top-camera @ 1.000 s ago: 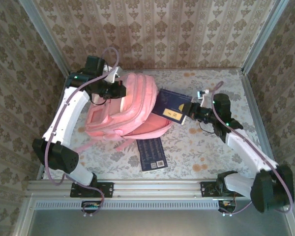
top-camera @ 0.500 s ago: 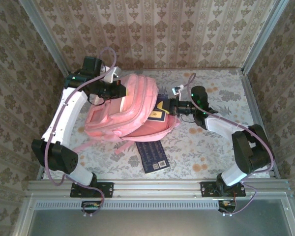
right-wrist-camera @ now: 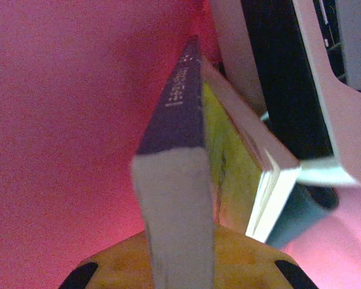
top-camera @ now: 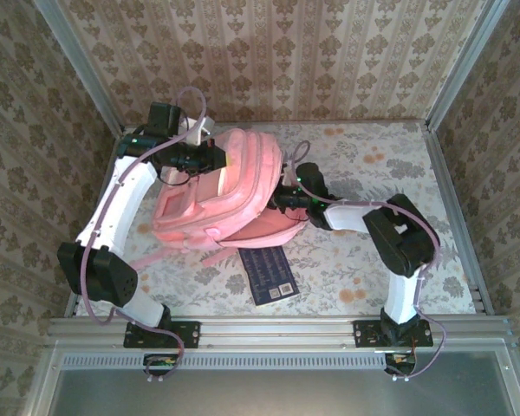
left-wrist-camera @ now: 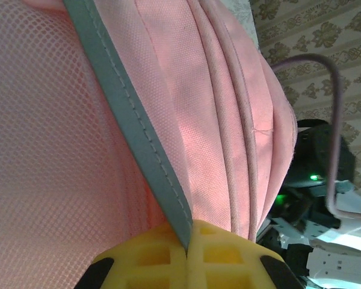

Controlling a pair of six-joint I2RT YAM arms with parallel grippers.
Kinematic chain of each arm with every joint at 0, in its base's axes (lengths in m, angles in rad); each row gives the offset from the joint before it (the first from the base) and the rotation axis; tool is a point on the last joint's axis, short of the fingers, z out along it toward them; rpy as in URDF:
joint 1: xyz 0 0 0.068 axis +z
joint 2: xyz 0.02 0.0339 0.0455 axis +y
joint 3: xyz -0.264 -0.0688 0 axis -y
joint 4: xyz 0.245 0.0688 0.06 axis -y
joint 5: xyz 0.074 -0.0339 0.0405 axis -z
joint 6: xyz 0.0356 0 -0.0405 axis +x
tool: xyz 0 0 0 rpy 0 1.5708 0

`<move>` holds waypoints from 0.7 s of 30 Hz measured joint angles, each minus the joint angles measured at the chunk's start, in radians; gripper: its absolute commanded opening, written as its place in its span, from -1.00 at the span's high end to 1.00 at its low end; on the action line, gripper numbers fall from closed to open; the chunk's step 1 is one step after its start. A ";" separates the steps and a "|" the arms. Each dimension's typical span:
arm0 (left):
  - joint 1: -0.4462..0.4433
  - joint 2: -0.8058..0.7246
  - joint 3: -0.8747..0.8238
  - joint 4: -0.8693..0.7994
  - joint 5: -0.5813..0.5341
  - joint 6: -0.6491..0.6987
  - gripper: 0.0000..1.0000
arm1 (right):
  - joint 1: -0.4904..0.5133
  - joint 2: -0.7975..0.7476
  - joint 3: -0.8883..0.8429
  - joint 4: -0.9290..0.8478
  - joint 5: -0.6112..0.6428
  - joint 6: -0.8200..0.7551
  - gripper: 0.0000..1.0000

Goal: Pack the student bag

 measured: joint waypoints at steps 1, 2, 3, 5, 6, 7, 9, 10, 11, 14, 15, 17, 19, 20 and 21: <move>0.000 0.000 0.000 0.003 0.002 -0.004 1.00 | 0.010 0.019 0.019 0.000 0.014 0.003 0.88; 0.000 0.000 0.000 0.006 0.003 -0.008 1.00 | 0.023 0.039 0.047 -0.005 0.029 0.003 0.85; 0.000 0.000 0.000 0.009 0.003 -0.012 1.00 | 0.032 0.053 0.071 -0.016 0.042 -0.001 0.79; 0.000 0.000 0.000 0.013 0.004 -0.020 1.00 | 0.056 0.069 0.131 -0.080 0.079 -0.023 0.48; 0.000 0.000 0.000 0.015 0.003 -0.021 1.00 | 0.066 0.071 0.156 -0.119 0.096 -0.041 0.37; 0.001 0.000 0.000 0.016 0.003 -0.024 1.00 | 0.073 0.071 0.176 -0.149 0.111 -0.056 0.22; 0.006 0.000 0.000 0.019 0.003 -0.028 1.00 | 0.084 0.069 0.198 -0.190 0.140 -0.084 -0.14; 0.008 0.000 0.000 0.020 0.003 -0.028 1.00 | 0.087 0.065 0.198 -0.210 0.153 -0.098 -0.23; 0.011 0.000 0.000 0.021 0.003 -0.029 1.00 | 0.087 0.062 0.197 -0.235 0.164 -0.114 -0.31; 0.020 0.000 -0.003 0.029 0.006 -0.038 1.00 | 0.076 0.039 0.177 -0.312 0.197 -0.163 -0.42; 0.023 0.000 -0.005 0.032 0.009 -0.040 1.00 | 0.070 0.026 0.166 -0.329 0.203 -0.173 -0.43; 0.028 -0.001 -0.010 0.038 0.013 -0.045 1.00 | 0.052 -0.015 0.130 -0.359 0.211 -0.202 -0.44; 0.033 -0.001 -0.015 0.045 0.018 -0.050 1.00 | 0.036 -0.060 0.097 -0.378 0.214 -0.228 -0.45; 0.036 -0.001 -0.017 0.047 0.019 -0.053 1.00 | 0.028 -0.089 0.079 -0.388 0.216 -0.244 -0.45; 0.038 -0.001 -0.019 0.048 0.020 -0.055 1.00 | 0.022 -0.115 0.066 -0.396 0.217 -0.258 -0.46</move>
